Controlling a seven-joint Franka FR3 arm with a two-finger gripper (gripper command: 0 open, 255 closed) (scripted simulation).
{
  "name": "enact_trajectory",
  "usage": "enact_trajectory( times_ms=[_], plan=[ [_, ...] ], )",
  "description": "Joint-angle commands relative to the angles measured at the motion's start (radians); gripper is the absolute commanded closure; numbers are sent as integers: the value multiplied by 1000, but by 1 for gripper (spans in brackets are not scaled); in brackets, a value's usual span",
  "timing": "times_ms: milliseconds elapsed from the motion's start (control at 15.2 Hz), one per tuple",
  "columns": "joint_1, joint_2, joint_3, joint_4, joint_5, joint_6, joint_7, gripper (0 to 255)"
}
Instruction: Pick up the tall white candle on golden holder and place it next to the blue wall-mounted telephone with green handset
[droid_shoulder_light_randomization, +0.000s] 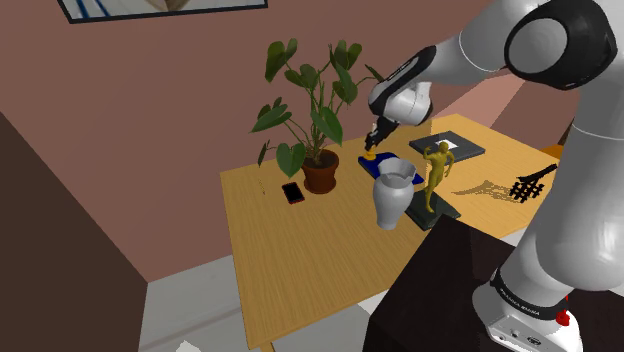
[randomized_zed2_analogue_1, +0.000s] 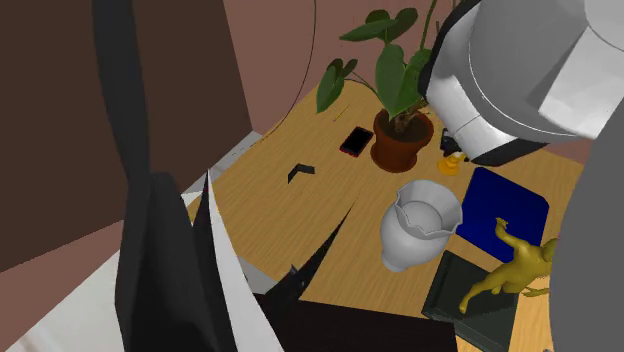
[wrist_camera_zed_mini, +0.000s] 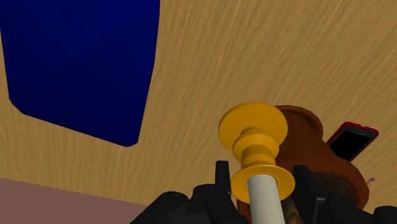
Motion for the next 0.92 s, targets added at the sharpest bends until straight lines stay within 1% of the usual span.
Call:
enact_trajectory(
  times_ms=[0, 858],
  plan=[
    [-15, 26, 14, 10, 41, 7, -38, 255],
    [-107, 174, 139, 41, 297, 96, -265, 255]
  ],
)
